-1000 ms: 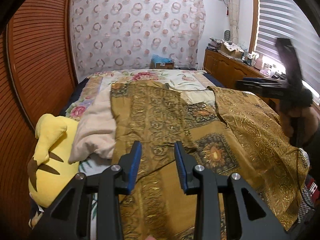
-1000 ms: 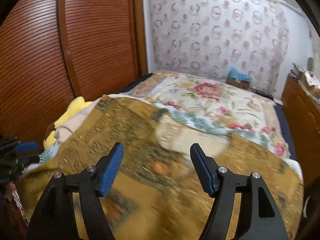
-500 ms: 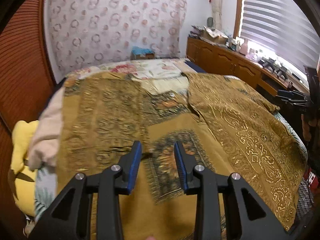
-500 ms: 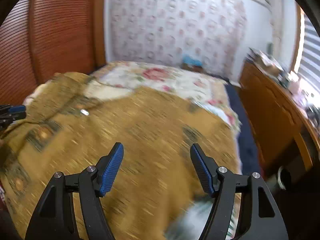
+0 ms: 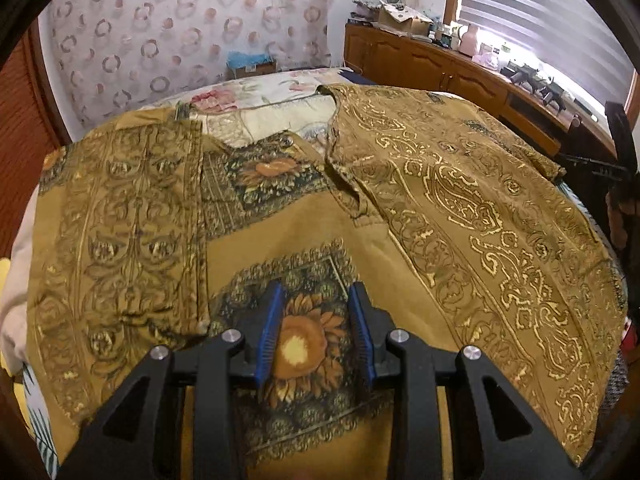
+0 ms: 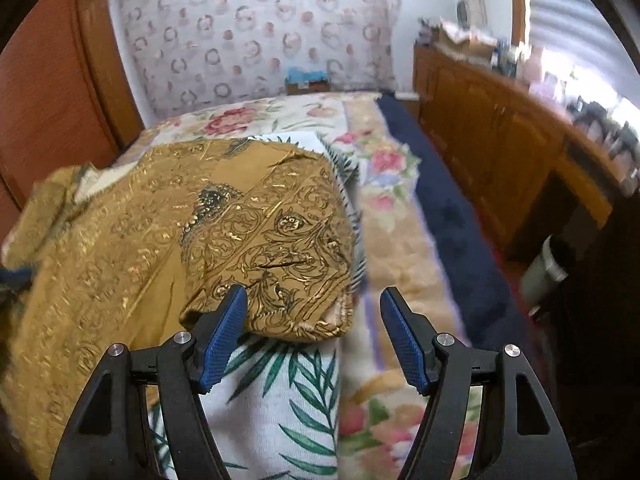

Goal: Fold small clothes

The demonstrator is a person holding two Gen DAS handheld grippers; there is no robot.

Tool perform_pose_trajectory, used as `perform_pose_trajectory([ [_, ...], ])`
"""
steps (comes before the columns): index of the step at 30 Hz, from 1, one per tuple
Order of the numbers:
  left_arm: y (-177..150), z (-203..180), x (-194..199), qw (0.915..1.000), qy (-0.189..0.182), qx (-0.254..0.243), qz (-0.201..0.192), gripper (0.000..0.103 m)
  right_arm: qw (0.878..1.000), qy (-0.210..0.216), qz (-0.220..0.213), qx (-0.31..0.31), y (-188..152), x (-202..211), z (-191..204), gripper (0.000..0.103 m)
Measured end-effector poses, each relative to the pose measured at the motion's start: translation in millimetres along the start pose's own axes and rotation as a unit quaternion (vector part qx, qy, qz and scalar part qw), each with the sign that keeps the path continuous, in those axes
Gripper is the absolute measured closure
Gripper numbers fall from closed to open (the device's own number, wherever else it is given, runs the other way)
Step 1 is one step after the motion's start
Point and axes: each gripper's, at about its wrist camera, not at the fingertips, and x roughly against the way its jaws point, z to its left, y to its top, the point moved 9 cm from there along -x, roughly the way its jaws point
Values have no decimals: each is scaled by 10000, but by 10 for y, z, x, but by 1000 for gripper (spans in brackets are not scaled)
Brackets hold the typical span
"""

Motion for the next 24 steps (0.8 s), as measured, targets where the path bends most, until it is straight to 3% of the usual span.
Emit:
perform_pose_trajectory([
  [5, 65, -17, -45, 10000, 42, -55, -14, 71, 9994, 181, 197, -214, 26, -130, -50, 40],
  [10, 82, -16, -50, 10000, 25, -50, -71, 68, 9980, 378, 440, -251, 3, -257, 2, 62],
  [14, 106, -24, -80, 9999, -21, -86, -63, 64, 9981, 393, 447, -183, 11, -282, 46, 71],
  [16, 125, -37, -104, 9999, -30, -107, -60, 62, 9985, 330, 426, -119, 15, -275, 51, 75],
  [19, 122, -42, -106, 9999, -53, -114, -61, 60, 9994, 109, 309, 64, 52, -231, 37, 98],
  [24, 123, -54, -107, 9999, -43, -142, -64, 59, 9995, 49, -179, 249, 236, -10, 72, 100],
])
